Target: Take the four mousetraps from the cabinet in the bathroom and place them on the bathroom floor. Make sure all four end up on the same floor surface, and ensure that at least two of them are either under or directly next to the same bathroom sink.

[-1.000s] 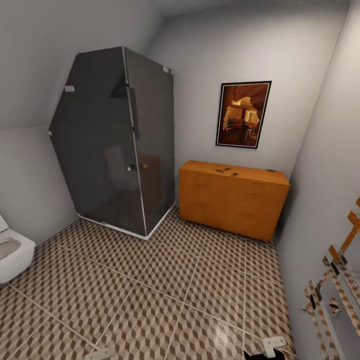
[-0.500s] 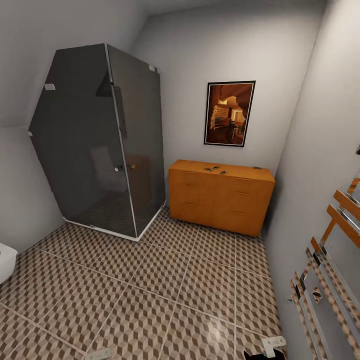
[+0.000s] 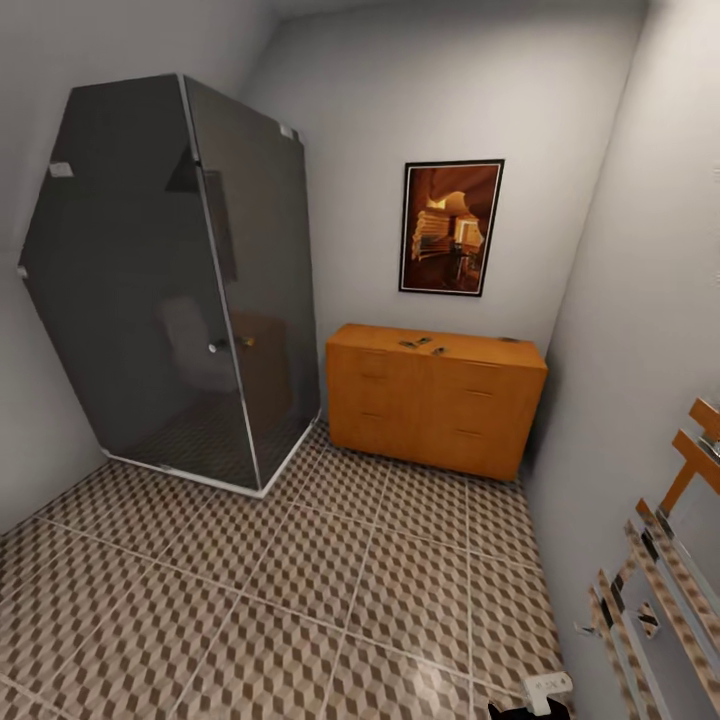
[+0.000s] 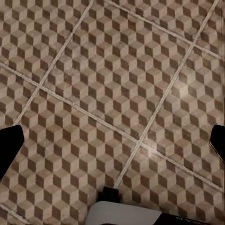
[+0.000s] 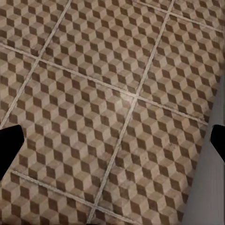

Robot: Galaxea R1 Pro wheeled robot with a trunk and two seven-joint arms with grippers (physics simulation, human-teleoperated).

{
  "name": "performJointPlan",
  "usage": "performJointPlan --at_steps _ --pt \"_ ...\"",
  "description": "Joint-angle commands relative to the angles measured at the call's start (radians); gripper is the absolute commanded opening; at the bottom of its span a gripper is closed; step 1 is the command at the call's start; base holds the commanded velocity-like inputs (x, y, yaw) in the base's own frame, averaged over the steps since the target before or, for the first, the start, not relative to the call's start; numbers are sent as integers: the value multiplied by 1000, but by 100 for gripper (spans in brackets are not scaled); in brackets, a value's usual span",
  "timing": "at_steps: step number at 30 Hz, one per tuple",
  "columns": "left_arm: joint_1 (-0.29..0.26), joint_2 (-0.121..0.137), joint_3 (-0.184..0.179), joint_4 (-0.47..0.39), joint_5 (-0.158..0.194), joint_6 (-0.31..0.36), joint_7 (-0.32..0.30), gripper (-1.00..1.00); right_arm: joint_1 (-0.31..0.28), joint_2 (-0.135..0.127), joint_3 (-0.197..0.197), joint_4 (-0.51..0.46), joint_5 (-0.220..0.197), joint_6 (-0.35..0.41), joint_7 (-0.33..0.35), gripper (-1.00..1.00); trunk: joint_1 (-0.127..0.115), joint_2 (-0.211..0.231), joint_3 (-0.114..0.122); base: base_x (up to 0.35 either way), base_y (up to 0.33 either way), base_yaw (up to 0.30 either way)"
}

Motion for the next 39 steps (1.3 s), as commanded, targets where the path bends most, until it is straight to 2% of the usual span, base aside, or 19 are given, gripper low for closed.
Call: performJointPlan --at_steps 1,16,39 --pt "-1 0 -2 0 10 -2 2 100 -1 0 -1 1 5 -3 3 100 1 -2 -2 326 0 -237" --pt "-1 5 0 1 10 -4 2 100 -1 0 -1 1 5 -3 3 100 1 -2 -2 325 19 -264" --pt "-1 4 1 1 10 -4 3 100 -1 0 -1 1 5 -3 3 100 1 -2 -2 292 182 -269"
